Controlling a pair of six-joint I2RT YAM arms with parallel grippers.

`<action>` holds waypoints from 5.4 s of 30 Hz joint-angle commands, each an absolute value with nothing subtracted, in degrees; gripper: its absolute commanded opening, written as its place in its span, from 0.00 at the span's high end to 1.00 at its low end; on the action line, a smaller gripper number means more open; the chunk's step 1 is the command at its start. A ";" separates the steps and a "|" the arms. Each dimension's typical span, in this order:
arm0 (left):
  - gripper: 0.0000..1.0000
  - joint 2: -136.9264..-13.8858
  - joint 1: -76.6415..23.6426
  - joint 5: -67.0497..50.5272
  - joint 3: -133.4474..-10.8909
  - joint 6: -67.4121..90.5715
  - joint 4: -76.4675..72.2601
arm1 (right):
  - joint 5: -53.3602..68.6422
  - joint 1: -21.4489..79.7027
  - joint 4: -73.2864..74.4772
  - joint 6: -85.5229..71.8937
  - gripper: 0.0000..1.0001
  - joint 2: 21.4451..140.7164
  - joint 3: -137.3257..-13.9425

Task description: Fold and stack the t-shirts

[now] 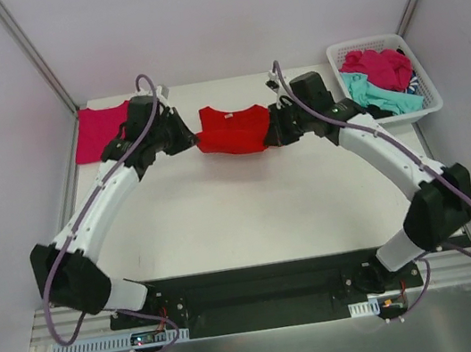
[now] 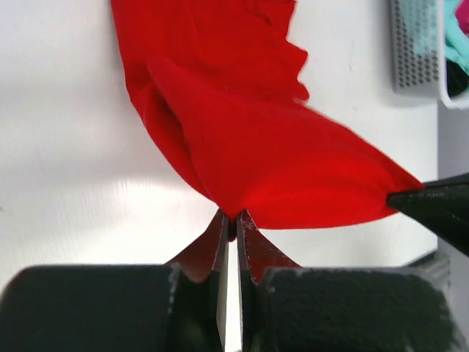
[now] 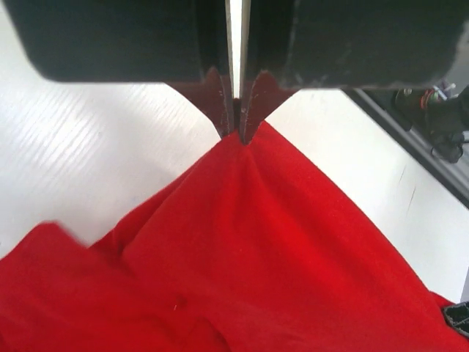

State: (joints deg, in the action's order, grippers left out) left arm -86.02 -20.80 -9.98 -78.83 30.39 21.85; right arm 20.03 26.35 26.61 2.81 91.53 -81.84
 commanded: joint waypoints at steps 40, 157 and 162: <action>1.00 -80.58 -23.83 -6.41 -75.66 32.44 28.74 | 13.18 28.75 34.10 -0.26 0.99 85.51 -77.51; 0.22 -92.55 -25.58 -7.82 -74.45 31.38 19.51 | 4.22 36.48 25.22 7.29 0.71 108.44 -85.16; 0.22 -90.88 -25.58 -7.82 -74.18 31.46 20.39 | 5.00 35.42 25.75 8.09 0.73 114.95 -92.10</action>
State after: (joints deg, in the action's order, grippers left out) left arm -94.28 -25.80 -8.51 -74.65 30.89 19.88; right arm 4.32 36.42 26.37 7.60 111.53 -85.17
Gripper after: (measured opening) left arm 0.781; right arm 0.276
